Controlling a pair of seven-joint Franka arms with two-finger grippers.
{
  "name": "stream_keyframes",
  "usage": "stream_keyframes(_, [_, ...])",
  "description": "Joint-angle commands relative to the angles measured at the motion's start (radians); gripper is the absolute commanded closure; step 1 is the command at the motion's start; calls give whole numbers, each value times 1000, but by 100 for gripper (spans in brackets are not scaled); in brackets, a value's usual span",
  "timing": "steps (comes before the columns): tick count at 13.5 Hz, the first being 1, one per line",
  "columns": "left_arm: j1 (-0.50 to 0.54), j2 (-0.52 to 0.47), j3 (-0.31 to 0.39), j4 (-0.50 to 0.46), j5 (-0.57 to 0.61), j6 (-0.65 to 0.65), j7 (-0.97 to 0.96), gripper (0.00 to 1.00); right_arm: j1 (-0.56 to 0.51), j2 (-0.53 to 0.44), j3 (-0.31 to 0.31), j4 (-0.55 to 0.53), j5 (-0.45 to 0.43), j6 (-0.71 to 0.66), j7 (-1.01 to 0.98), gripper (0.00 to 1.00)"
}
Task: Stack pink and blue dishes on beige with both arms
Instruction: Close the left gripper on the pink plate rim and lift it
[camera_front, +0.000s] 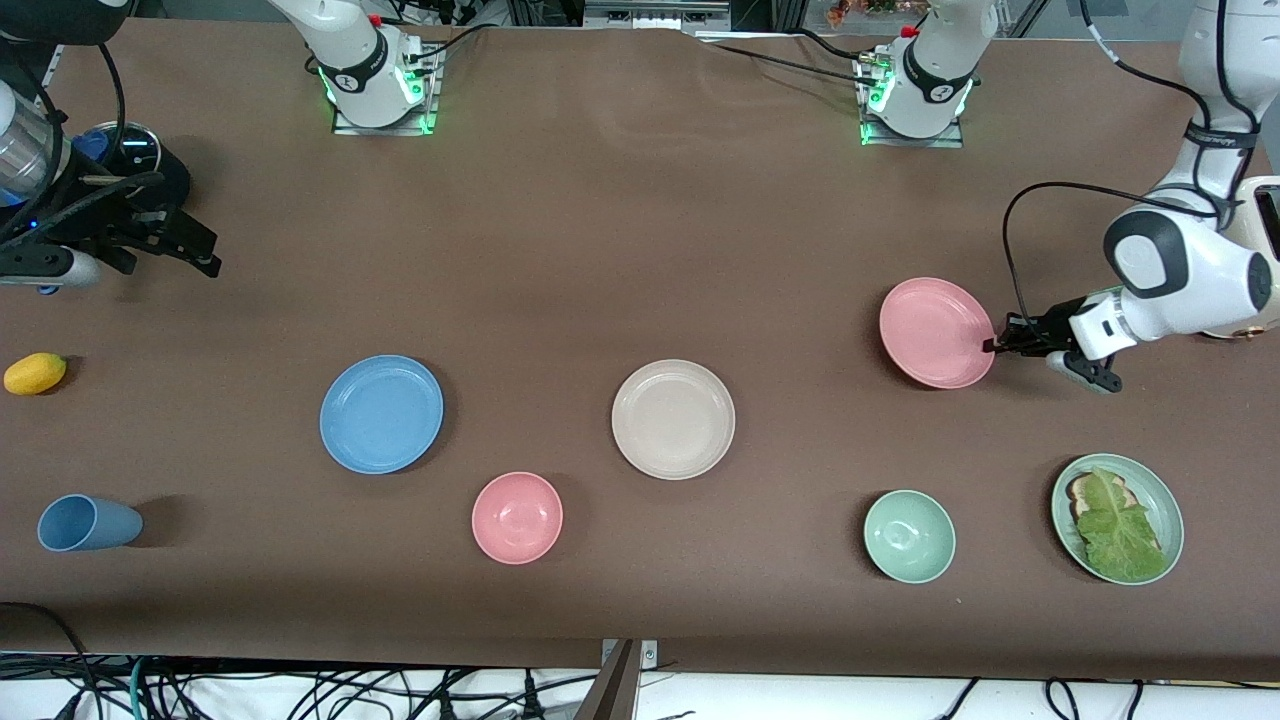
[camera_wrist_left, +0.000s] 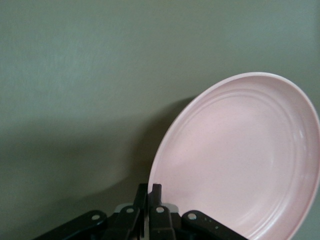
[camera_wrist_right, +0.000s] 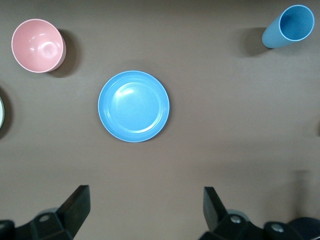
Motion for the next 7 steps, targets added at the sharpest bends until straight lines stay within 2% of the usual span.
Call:
stream_keyframes(1, [-25, -24, -10, 195, 101, -209, -167, 100, -1, 4, 0, 17, 12, -3, -3, 0])
stream_keyframes(4, [-39, -24, -106, 372, 217, -384, -411, 100, -1, 4, 0, 17, 12, -3, -3, 0])
stream_keyframes(7, [-46, -24, -218, 435, 295, -412, -594, 100, -1, 7, 0, 17, 12, -1, -1, 0])
